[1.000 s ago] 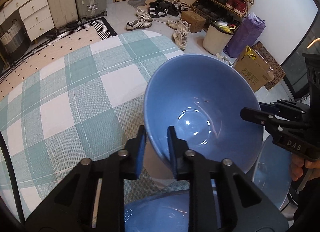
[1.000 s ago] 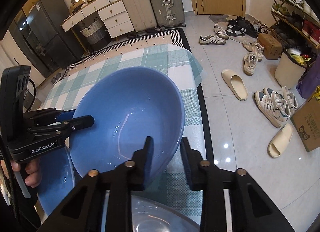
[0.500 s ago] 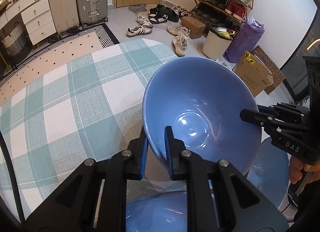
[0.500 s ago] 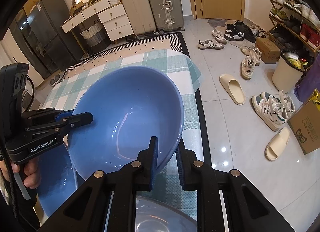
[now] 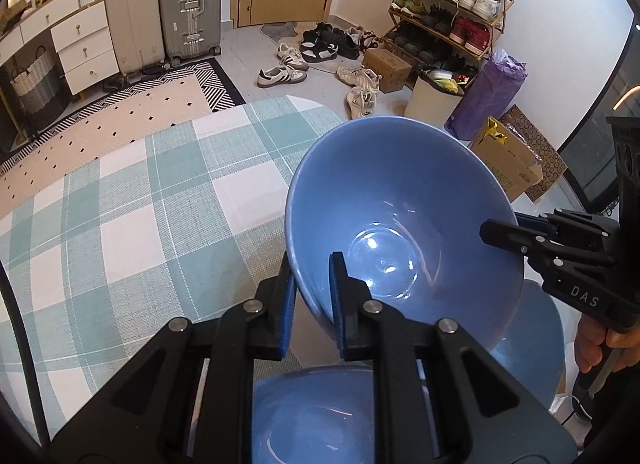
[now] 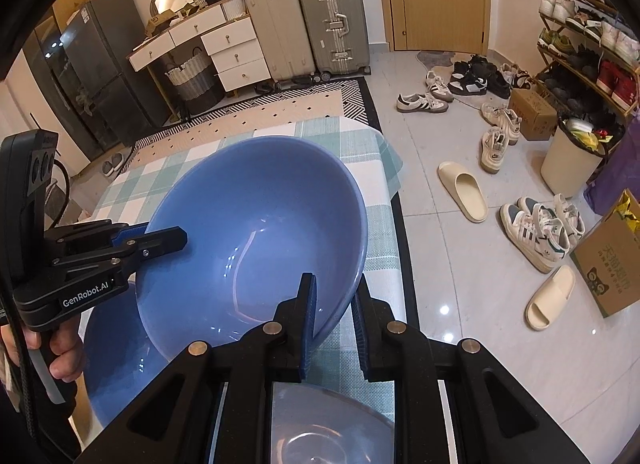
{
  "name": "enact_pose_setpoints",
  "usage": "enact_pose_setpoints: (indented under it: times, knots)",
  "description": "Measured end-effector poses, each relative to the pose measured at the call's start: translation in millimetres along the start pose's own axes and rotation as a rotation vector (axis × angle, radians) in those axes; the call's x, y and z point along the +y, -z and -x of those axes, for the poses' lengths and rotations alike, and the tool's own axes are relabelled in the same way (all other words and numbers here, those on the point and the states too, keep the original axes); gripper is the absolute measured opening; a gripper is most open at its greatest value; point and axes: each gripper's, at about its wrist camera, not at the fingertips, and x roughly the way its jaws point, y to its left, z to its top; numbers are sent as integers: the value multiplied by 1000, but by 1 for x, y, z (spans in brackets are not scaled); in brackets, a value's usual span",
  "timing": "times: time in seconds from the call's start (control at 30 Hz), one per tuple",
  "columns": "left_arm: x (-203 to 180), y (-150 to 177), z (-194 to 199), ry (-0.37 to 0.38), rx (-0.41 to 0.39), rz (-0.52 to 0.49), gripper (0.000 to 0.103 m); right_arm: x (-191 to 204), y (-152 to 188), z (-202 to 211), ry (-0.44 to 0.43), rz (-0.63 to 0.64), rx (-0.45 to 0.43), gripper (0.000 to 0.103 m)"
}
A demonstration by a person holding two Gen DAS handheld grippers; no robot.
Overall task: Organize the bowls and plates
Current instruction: 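Lift the blue bowl with the left gripper over another blue bowl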
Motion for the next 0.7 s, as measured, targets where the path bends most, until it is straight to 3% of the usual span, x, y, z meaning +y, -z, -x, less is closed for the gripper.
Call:
enact_pose_setpoints:
  times: [0.7]
  knots:
    - [-12, 24, 80, -7, -87, 2, 13, 33, 8, 57, 0, 50, -75, 18]
